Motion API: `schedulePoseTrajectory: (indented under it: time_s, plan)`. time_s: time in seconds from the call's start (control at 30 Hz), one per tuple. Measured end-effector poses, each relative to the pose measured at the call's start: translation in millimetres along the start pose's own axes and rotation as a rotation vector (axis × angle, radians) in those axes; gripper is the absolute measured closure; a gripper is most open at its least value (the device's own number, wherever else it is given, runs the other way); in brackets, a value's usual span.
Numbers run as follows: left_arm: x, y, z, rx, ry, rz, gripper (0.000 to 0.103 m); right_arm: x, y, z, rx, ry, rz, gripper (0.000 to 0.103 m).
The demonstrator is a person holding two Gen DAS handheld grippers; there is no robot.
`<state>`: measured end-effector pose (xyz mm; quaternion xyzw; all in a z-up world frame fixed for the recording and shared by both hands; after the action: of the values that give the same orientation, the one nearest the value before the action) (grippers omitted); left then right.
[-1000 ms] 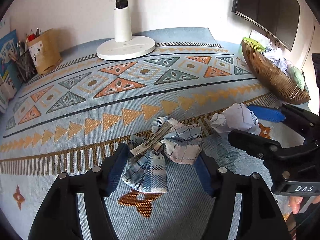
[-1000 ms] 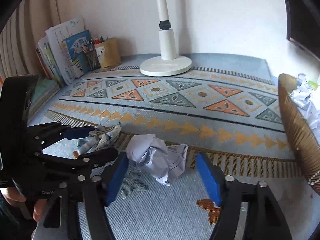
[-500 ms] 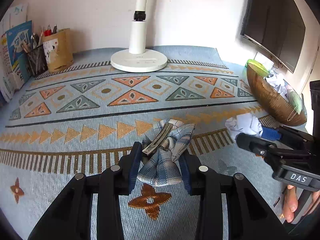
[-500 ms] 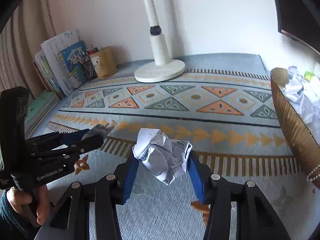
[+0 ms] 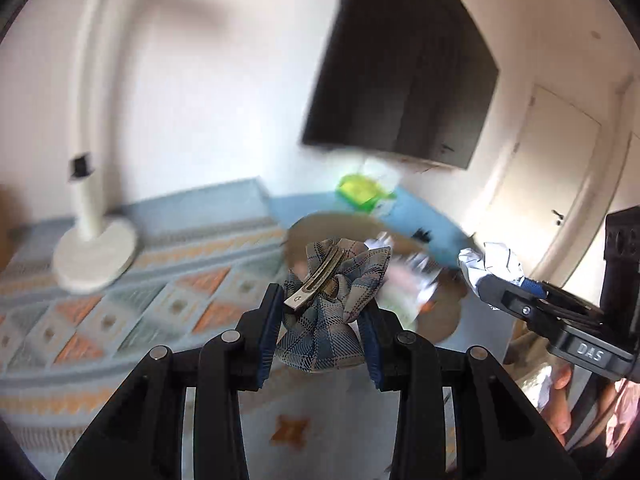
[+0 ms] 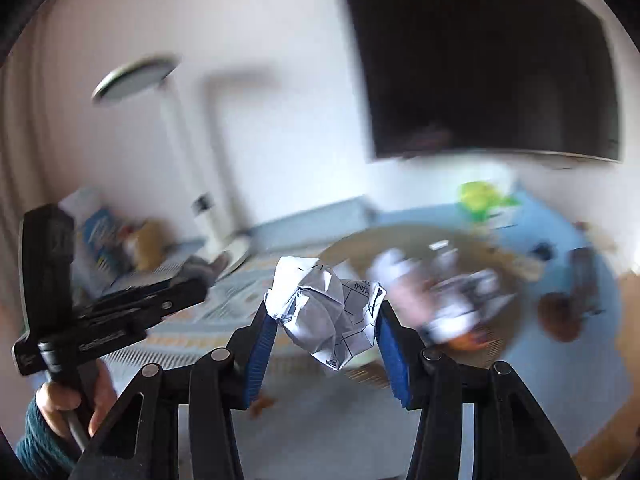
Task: Organize objects
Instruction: 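Open both tools over the golden bowl and withdraw them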
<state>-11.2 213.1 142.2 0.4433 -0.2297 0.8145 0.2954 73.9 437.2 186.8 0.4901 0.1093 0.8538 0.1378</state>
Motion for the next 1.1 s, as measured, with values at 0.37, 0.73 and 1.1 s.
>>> schedulePoseTrajectory:
  time_s: [0.37,0.73,1.1]
  plan:
    - [51.7,-39.4,-122.6,0.080,0.065,-0.151,0.065,52.6,-75.1,-74.3,-0.189,0.040,-0.196,0.054]
    - [38.9,-37.3,-136.9,0.227,0.047,-0.209,0.013,44.7,-72.7,-113.0,-0.226,0.078,-0.113,0.033]
    - [34.9,-23.6,-67.3,0.264,-0.028,-0.172,0.013,40.3,-24.1,-73.2,-0.126,0.042,-0.077,0.033]
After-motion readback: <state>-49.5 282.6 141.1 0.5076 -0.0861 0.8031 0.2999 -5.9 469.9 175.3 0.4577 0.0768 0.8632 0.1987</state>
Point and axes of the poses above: each gripper's, at about its wrist camera, not at the fingertips, and z roughly against the way its jaws point, y to its left, x to its top, the point moved 3 cm from there along -z, roughly the way its jaws point, and after that the axes turned 10 degrees about -z, right-handed, at the moved point
